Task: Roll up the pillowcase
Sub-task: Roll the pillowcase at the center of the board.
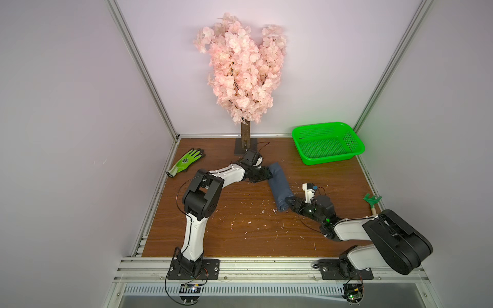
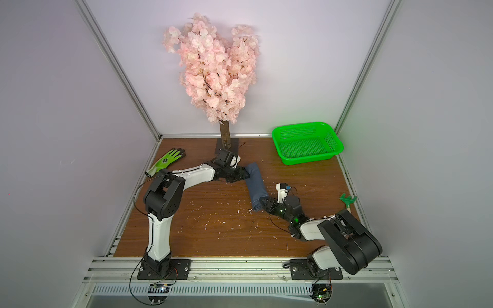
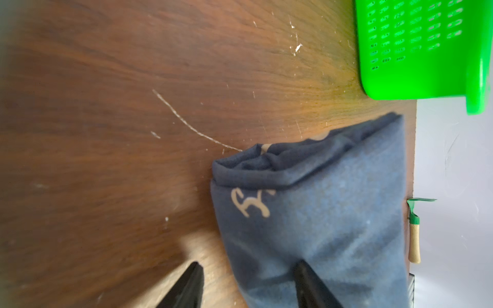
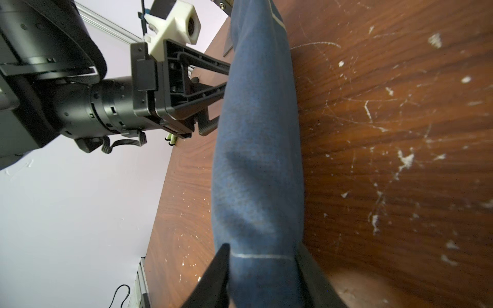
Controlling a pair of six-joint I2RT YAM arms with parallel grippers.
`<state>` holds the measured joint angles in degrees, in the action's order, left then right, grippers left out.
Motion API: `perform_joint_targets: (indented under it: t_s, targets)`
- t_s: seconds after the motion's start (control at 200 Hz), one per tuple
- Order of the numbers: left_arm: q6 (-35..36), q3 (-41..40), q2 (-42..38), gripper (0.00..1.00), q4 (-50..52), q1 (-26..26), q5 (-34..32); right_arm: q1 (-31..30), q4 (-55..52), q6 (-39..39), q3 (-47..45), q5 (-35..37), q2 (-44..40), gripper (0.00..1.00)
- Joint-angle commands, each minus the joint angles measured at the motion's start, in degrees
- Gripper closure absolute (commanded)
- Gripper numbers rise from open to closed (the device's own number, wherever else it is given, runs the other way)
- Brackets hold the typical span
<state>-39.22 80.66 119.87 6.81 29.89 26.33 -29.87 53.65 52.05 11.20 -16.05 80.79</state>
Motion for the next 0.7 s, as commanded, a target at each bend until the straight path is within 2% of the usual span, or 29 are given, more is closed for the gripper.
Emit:
perform_joint_targets:
  t_s: [0.0,0.155,0.335,0.495,0.696]
  targets:
    - [0.3,1.6,1.7,0.42,-0.4,1.1,1.3,0.1,-3.0,-2.4,0.1,2.0,-2.5,0.54]
    - [2.1,3.1,3.4,0.42,1.2,1.2,1.4,0.1,-9.0,-5.8,1.8,3.1,-5.2,0.42]
    - [4.3,6.2,5.5,0.43,3.4,1.3,1.8,0.1,-21.4,-11.6,5.3,5.0,-9.7,0.29]
    - [4.9,6.4,6.3,0.43,3.0,1.2,3.6,0.2,-33.4,-17.5,8.8,8.9,-14.4,0.23]
    - [4.5,5.8,6.9,0.43,0.7,1.2,5.5,1.2,-41.6,-23.7,11.6,10.8,-17.2,0.21]
